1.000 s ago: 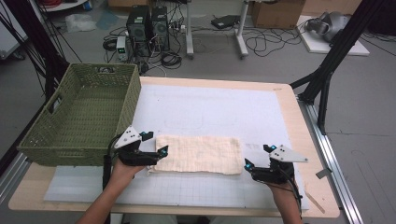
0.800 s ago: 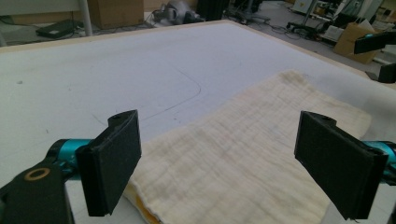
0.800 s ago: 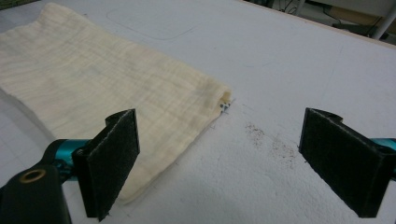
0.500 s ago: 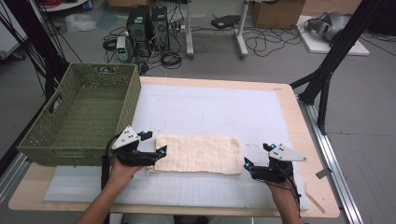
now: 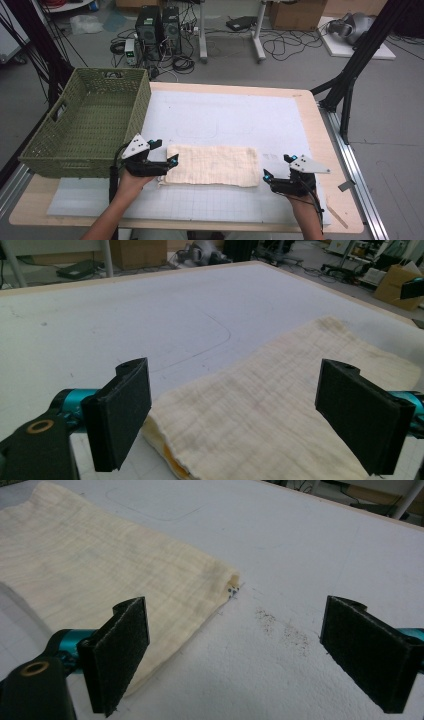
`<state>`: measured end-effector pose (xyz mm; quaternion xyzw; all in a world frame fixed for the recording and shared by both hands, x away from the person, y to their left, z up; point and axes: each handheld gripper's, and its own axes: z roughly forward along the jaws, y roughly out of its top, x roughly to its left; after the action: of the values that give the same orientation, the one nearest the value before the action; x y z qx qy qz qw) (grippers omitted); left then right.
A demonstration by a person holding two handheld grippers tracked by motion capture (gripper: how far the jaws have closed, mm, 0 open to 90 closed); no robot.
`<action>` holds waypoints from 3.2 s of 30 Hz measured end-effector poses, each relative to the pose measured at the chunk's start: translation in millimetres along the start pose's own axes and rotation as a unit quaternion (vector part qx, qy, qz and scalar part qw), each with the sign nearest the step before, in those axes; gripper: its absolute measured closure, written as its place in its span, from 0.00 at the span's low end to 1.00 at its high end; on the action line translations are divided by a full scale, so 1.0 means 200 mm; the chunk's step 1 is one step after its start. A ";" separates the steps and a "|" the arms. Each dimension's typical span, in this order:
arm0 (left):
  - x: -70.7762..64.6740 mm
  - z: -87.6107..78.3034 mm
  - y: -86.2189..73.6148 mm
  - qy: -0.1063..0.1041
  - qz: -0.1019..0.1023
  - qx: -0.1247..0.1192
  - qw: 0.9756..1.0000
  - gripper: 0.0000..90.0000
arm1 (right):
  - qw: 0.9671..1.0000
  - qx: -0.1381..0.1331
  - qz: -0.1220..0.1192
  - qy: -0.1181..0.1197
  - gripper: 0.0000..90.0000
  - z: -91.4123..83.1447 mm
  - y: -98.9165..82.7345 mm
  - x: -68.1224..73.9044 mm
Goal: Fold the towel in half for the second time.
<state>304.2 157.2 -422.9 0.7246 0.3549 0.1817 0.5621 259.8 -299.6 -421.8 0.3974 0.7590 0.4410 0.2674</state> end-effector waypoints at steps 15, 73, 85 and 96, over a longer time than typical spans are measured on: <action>0.05 0.03 0.05 0.020 -0.024 0.017 0.999 0.21 | 1.000 0.006 0.008 0.005 0.13 0.00 -0.03 0.00; 0.15 0.28 -0.01 0.039 0.007 0.143 0.989 0.93 | 0.995 0.089 0.011 0.045 0.19 0.42 0.19 -0.08; 0.16 0.27 -0.01 0.042 0.001 0.147 0.988 0.91 | 0.987 0.134 0.009 0.093 0.68 0.59 0.18 -0.10; 0.15 0.26 0.00 0.045 -0.004 0.135 0.990 0.95 | 0.983 0.137 -0.016 0.122 0.94 0.52 0.16 -0.09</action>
<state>359.4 143.2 -442.5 0.7836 0.4039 0.1619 0.4434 359.4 -258.6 -441.4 0.3618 0.8454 0.3734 0.1226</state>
